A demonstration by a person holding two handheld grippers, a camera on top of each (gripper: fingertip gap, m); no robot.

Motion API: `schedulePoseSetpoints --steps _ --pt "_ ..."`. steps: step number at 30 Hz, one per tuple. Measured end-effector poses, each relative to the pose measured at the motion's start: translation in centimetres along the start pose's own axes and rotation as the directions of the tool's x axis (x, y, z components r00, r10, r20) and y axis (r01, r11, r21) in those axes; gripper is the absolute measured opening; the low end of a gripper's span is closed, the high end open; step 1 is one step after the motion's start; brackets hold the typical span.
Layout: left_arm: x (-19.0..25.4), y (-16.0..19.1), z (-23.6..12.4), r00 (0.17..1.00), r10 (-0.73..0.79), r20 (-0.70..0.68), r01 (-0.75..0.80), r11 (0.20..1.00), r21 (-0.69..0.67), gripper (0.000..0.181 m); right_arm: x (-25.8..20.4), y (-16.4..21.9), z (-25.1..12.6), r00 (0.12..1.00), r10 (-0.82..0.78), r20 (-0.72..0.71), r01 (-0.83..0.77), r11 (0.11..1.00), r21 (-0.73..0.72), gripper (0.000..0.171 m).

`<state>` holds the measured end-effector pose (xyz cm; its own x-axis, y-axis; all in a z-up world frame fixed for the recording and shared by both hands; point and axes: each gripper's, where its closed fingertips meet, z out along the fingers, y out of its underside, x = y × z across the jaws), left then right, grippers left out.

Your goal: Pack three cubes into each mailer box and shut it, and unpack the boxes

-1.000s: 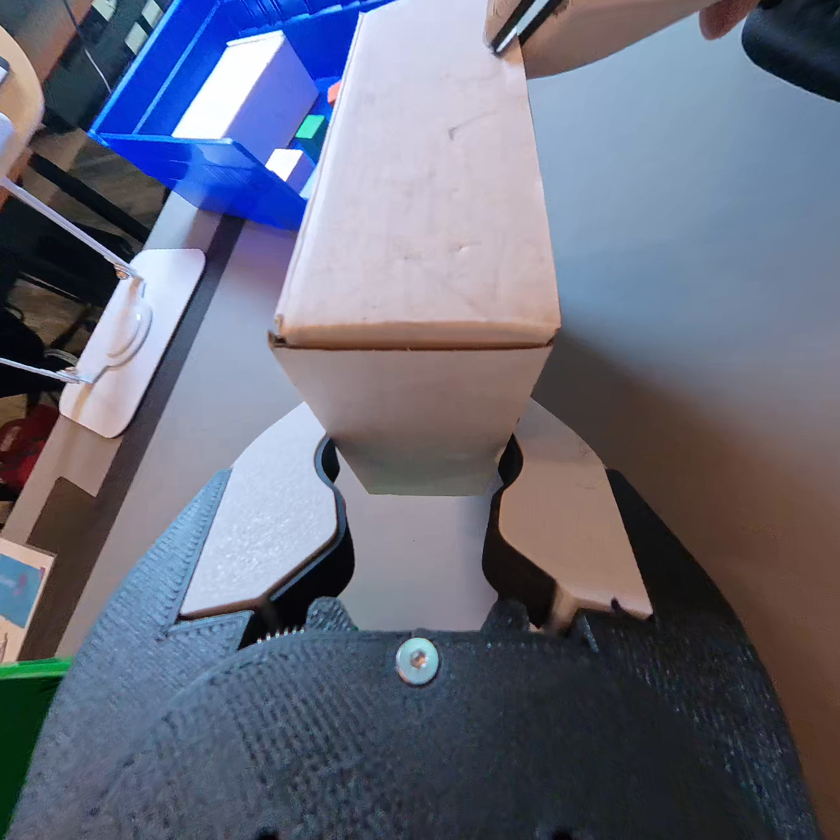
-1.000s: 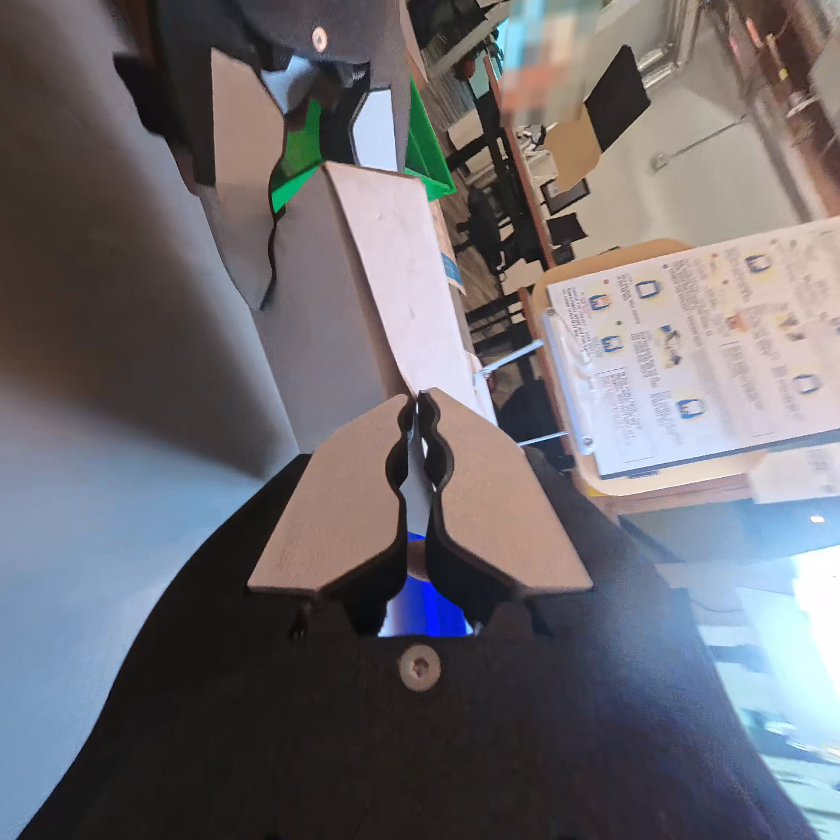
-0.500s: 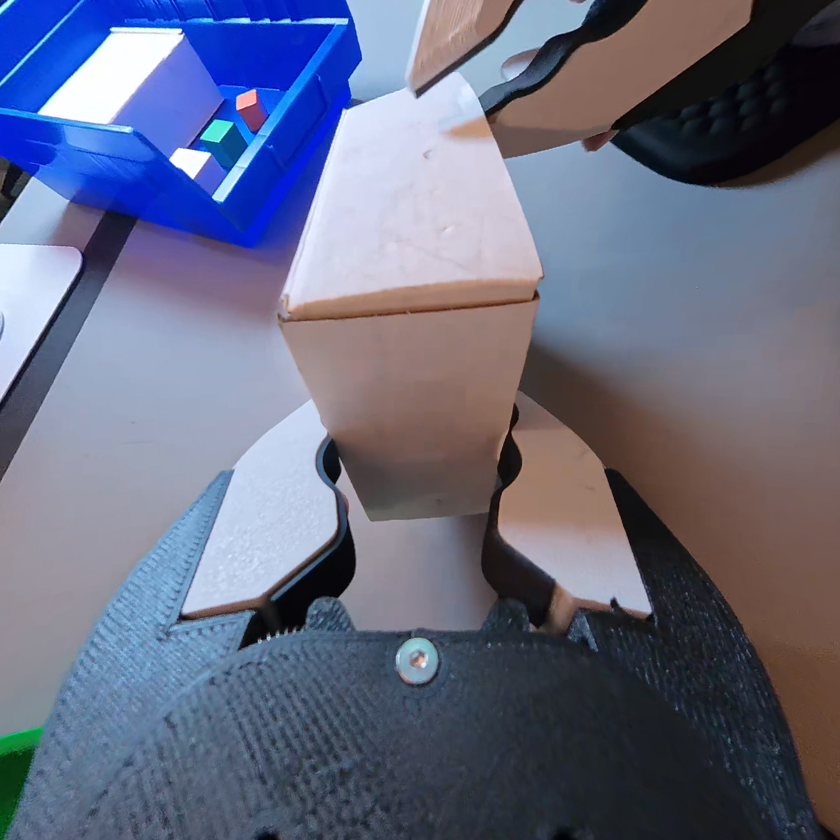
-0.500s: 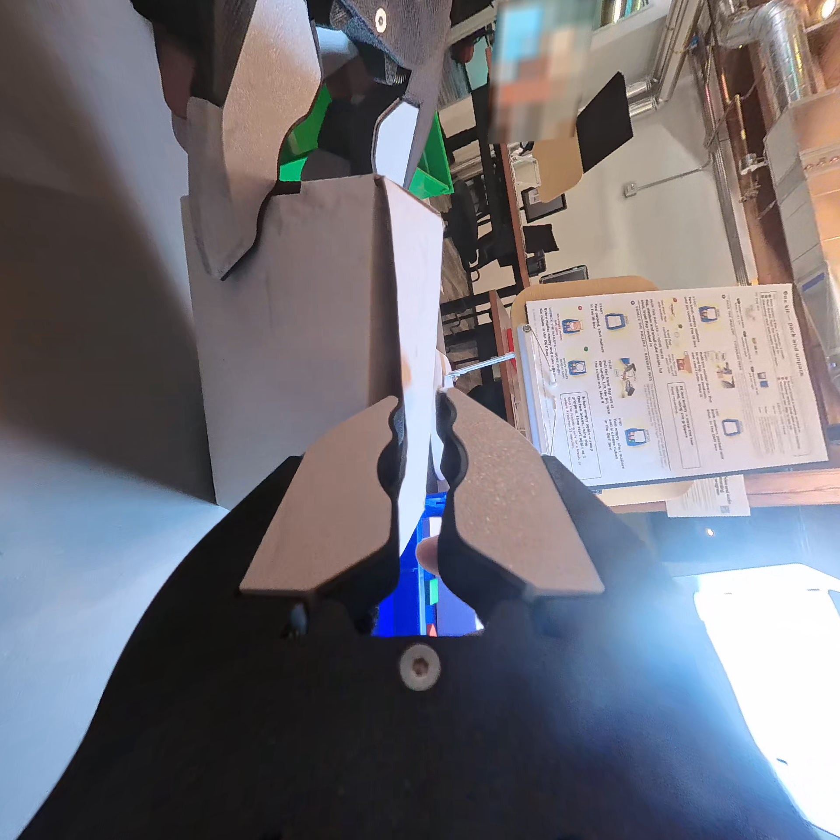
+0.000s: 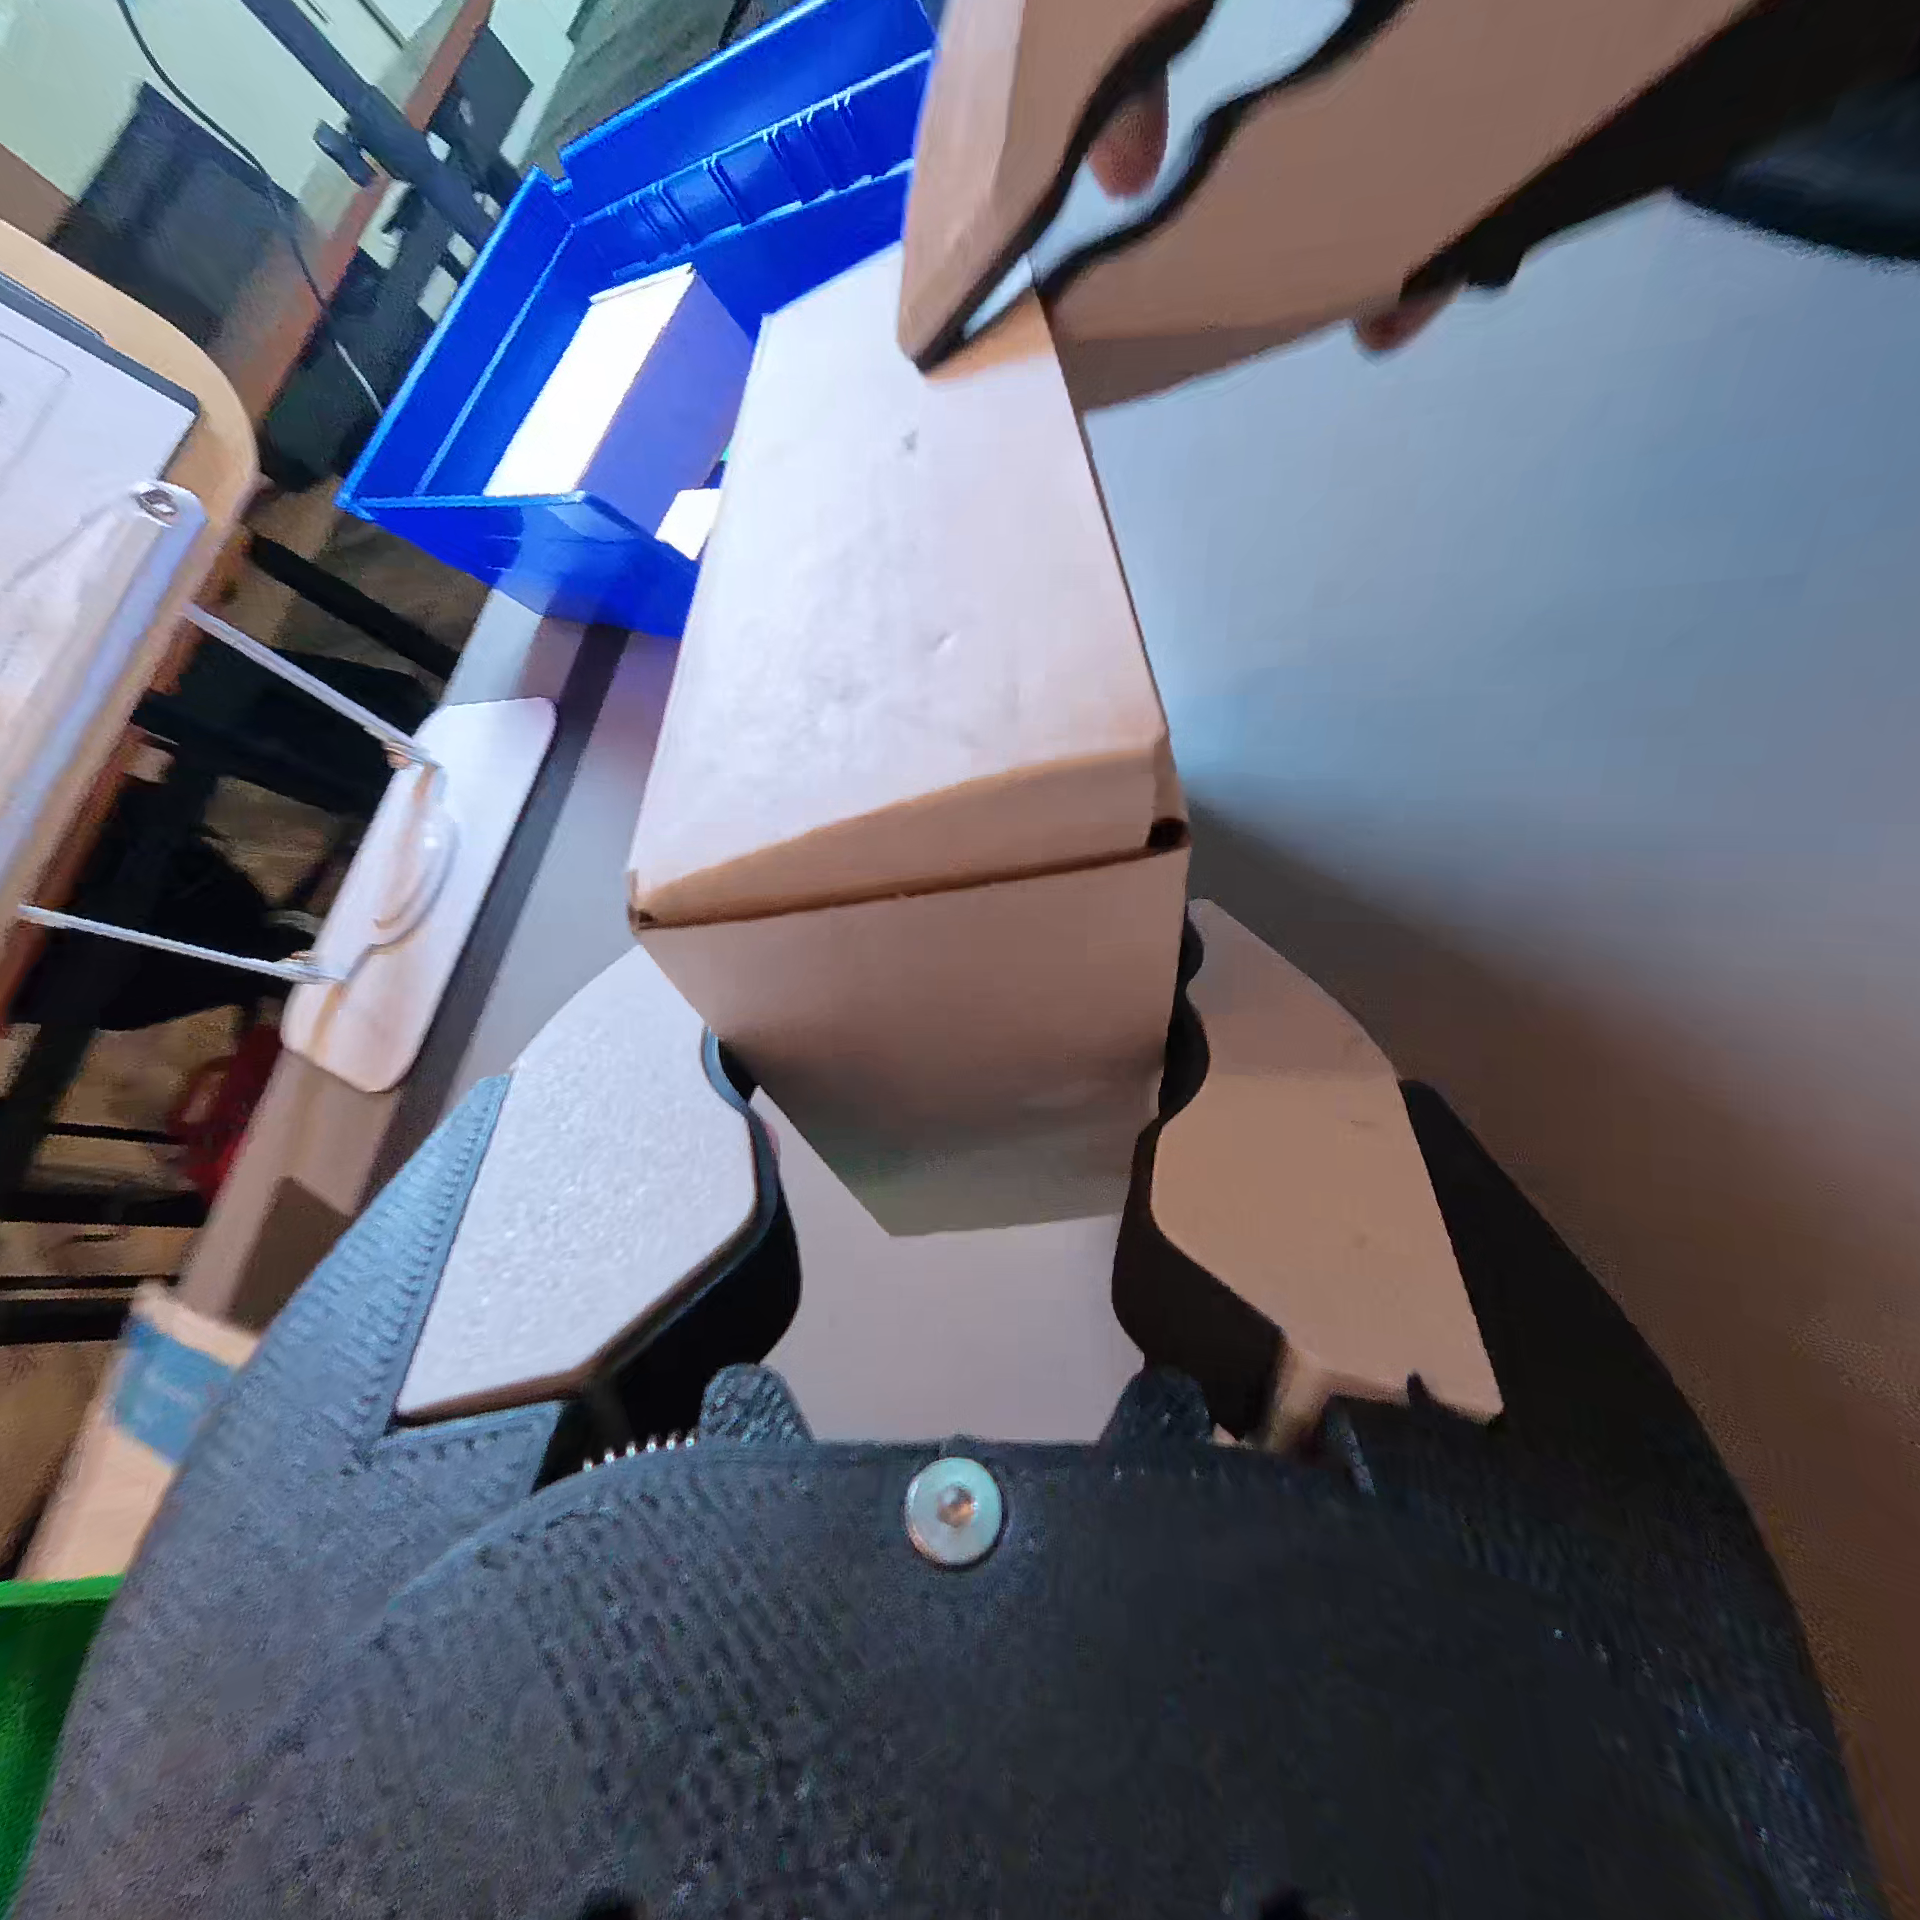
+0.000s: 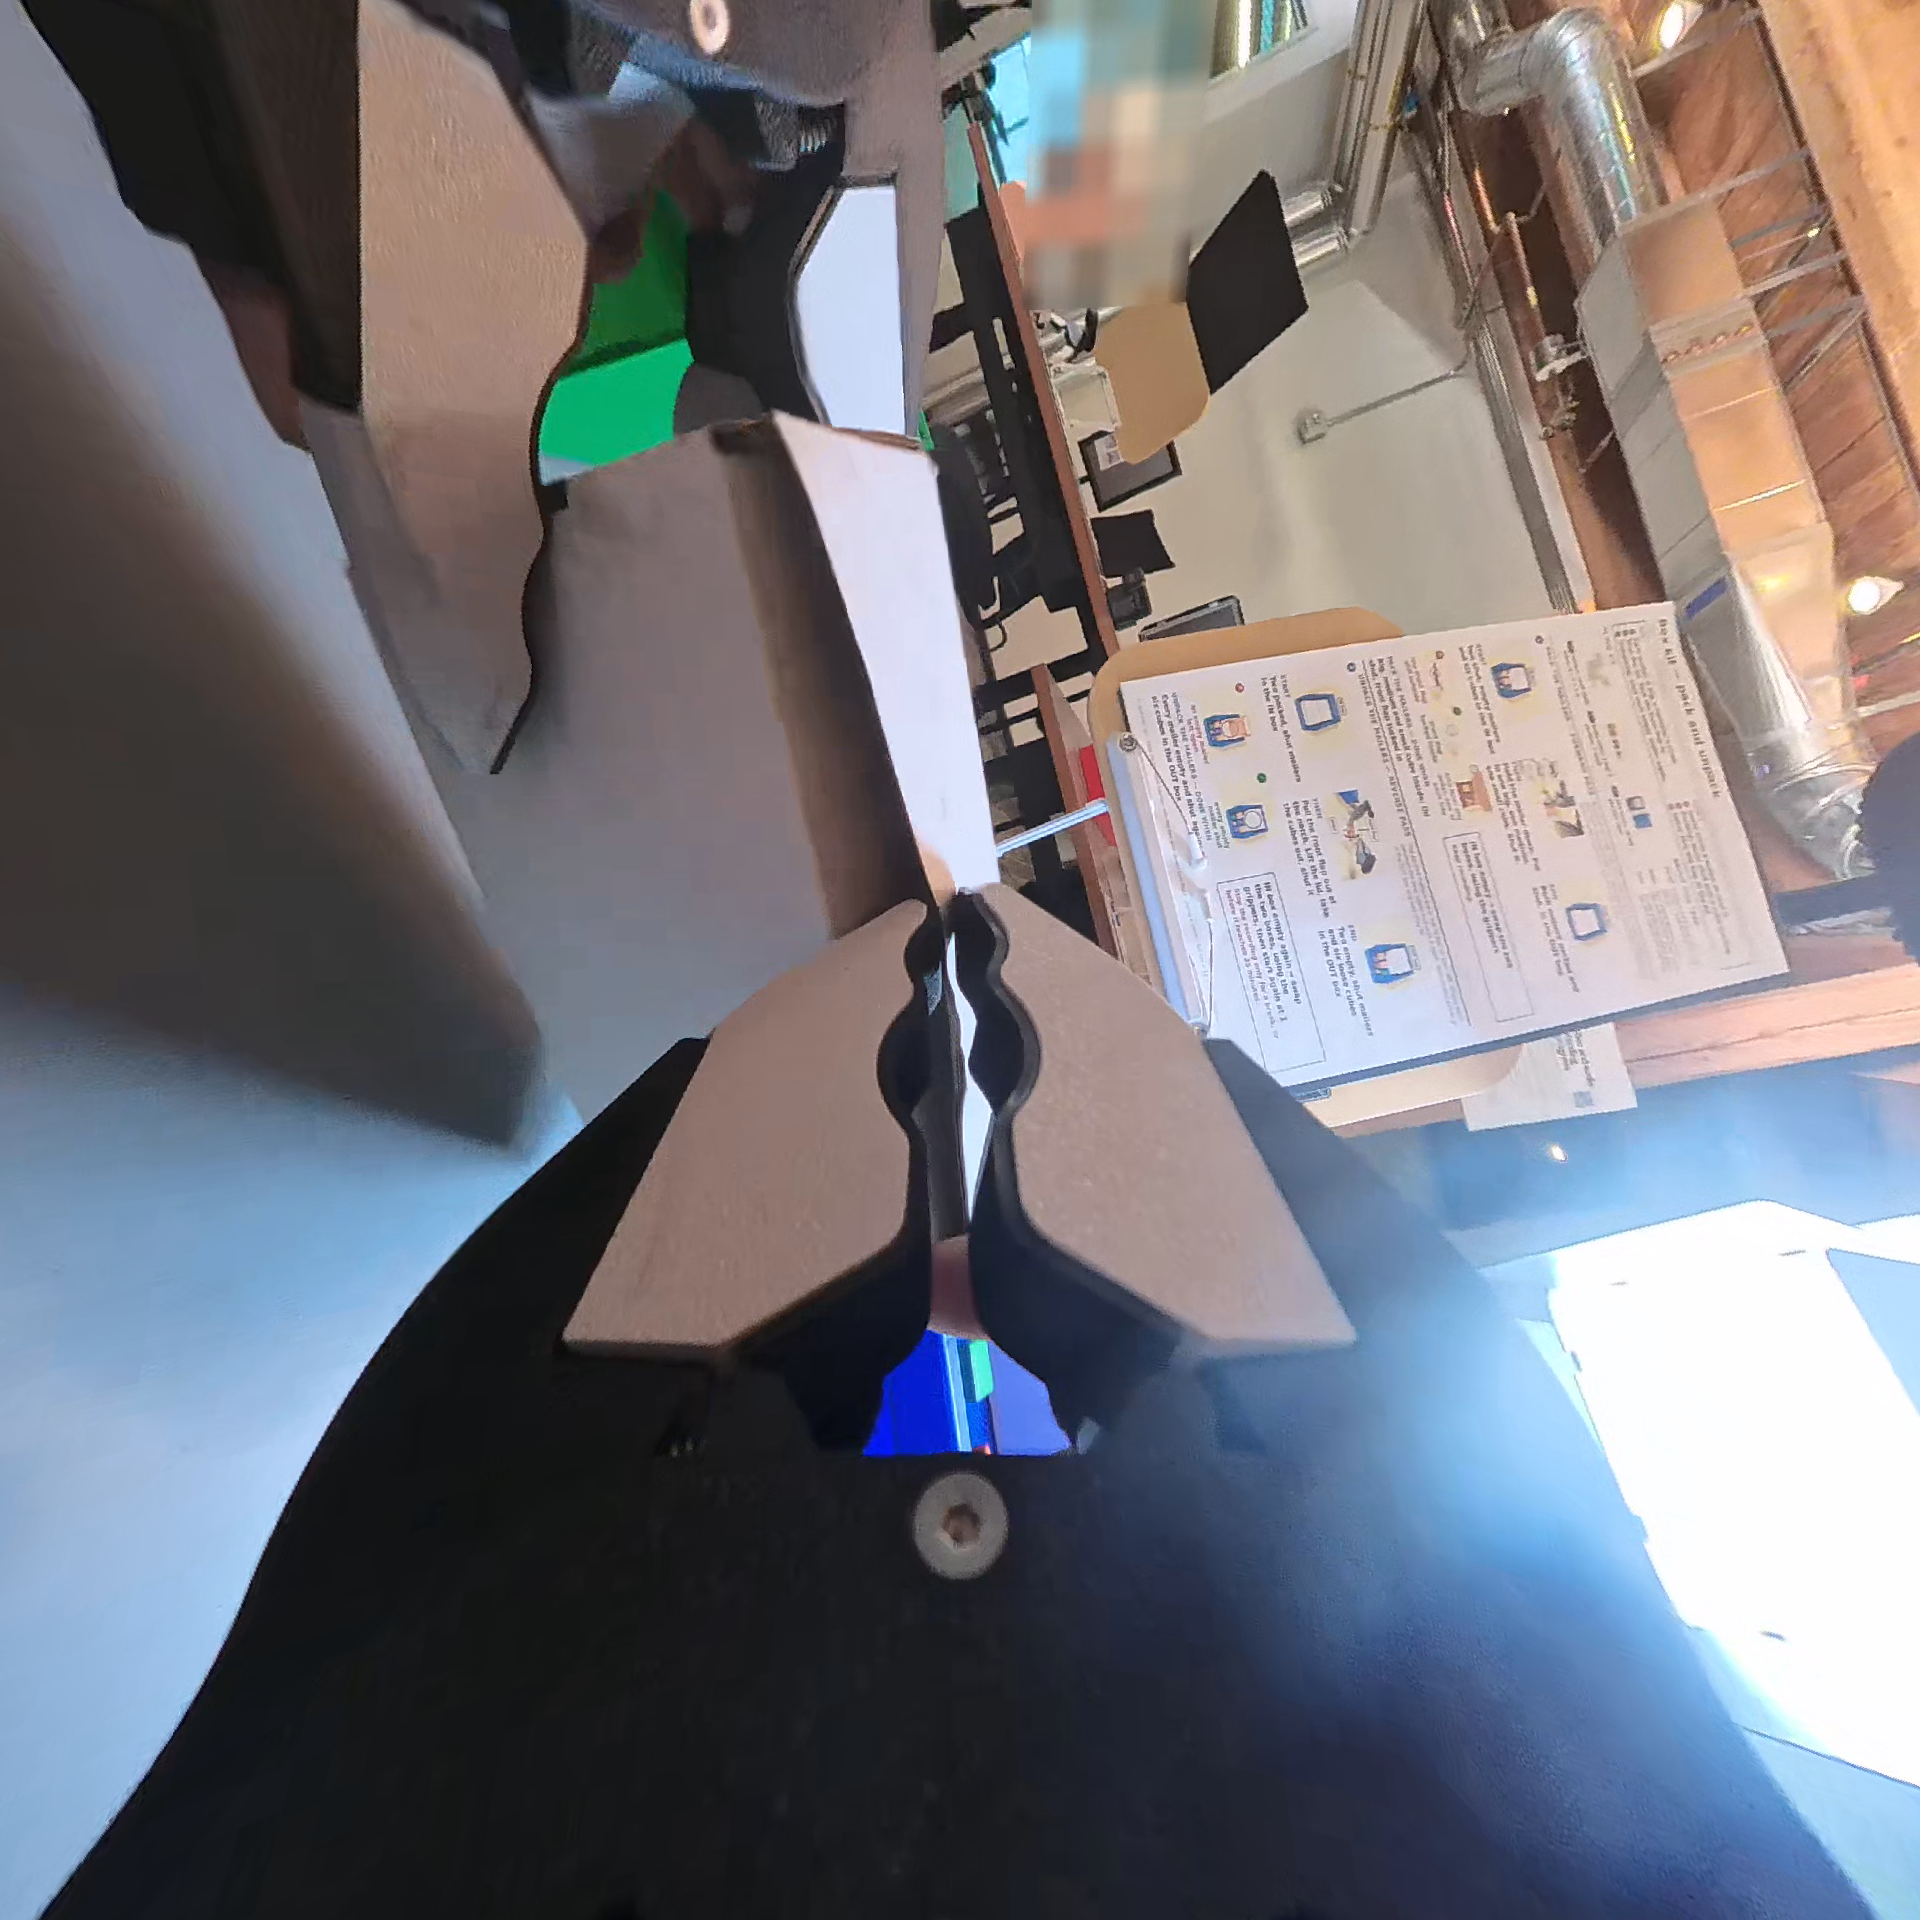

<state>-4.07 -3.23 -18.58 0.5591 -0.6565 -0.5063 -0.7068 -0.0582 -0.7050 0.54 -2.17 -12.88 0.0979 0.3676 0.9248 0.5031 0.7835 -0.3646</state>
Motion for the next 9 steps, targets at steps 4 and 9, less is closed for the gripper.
schedulePoseSetpoints --steps 4,9 --pt "-0.2 1.8 0.7 0.965 0.253 0.075 -0.244 0.963 -0.111 0.075 0.5 0.1 -0.6 0.993 0.088 0.084 -0.087 0.996 -0.018 0.001" --pt "0.2 1.1 0.5 0.845 0.522 0.111 -0.521 0.853 -0.046 0.075 -0.1 0.3 -1.8 0.945 0.124 0.304 -0.119 0.992 -0.034 0.002"
